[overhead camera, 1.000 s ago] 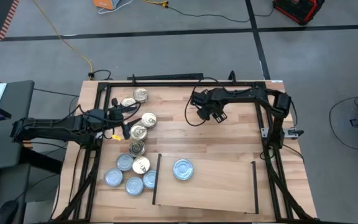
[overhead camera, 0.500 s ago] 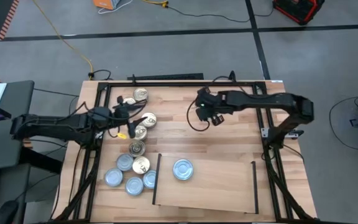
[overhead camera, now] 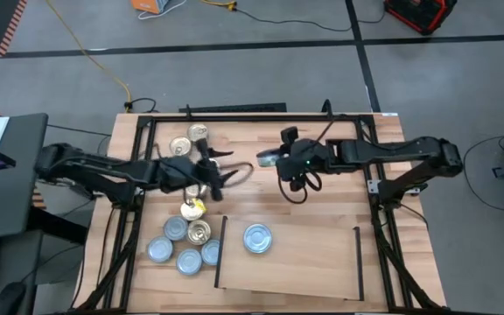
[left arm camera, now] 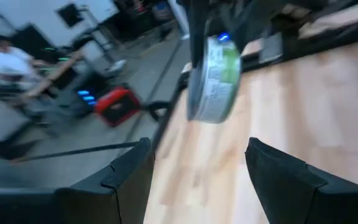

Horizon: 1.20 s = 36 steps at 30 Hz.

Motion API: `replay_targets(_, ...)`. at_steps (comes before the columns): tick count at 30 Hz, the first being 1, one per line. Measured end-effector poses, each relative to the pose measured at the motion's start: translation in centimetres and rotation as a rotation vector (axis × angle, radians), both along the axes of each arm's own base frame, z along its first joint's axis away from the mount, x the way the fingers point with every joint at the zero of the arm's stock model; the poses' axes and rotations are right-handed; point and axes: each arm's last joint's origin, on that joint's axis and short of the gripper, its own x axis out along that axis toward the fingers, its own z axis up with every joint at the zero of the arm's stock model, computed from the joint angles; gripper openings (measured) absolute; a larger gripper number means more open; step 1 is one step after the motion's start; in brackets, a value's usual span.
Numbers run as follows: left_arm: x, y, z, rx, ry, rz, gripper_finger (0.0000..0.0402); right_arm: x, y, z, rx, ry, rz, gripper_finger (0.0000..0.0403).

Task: Stack canned seafood by type on shelf
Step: Stack the green tuna can on the top of the green tuna can on the shelf

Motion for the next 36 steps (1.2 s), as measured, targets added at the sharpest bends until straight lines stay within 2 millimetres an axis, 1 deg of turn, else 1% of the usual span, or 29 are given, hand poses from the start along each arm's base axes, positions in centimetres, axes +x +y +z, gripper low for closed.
replay_targets(3,1.6,-1.0,0.4,0.064,0.006,0.031,0.0263,0.1,0.6,0.2,0.023,-0.035,-0.003,0.0162)
replay_targets(6,3.2,-2.1,0.6,0.086,0.022,0.01,0.0285,0.4,1.2,0.2,0.024,-0.063,-0.02,0.0167)
replay_targets(11,5.3,-3.0,0.9,0.106,0.044,0.041,0.0319,0.4,2.2,0.1,-0.004,-0.059,-0.013,0.0158)
replay_targets(15,6.3,-3.5,0.7,0.114,0.082,0.028,0.0324,0.4,3.1,0.3,-0.019,-0.081,-0.008,0.0162)
replay_targets(19,6.6,-3.6,0.7,0.11,0.081,0.026,0.0316,0.4,4.3,0.6,-0.02,-0.107,0.035,0.0169)
replay_targets(24,6.6,-3.6,0.7,0.11,0.084,0.028,0.0292,0.4,5.7,0.9,-0.024,-0.144,0.087,0.0159)
replay_targets(27,6.6,-3.8,0.7,0.116,0.086,0.012,0.0265,0.6,6.3,1.4,-0.029,-0.194,0.103,0.0161)
replay_targets(30,6.6,-4.4,0.7,0.132,0.094,-0.032,0.0227,0.6,6.8,1.7,-0.05,-0.226,0.089,0.0169)
replay_targets(33,6.4,-5.3,0.8,0.173,0.105,-0.063,0.0178,0.5,7.0,1.7,-0.044,-0.224,0.095,0.0169)
replay_targets(36,6.2,-6.0,1.0,0.222,0.11,-0.05,0.0126,0.4,7.5,1.7,-0.039,-0.229,0.114,0.0166)
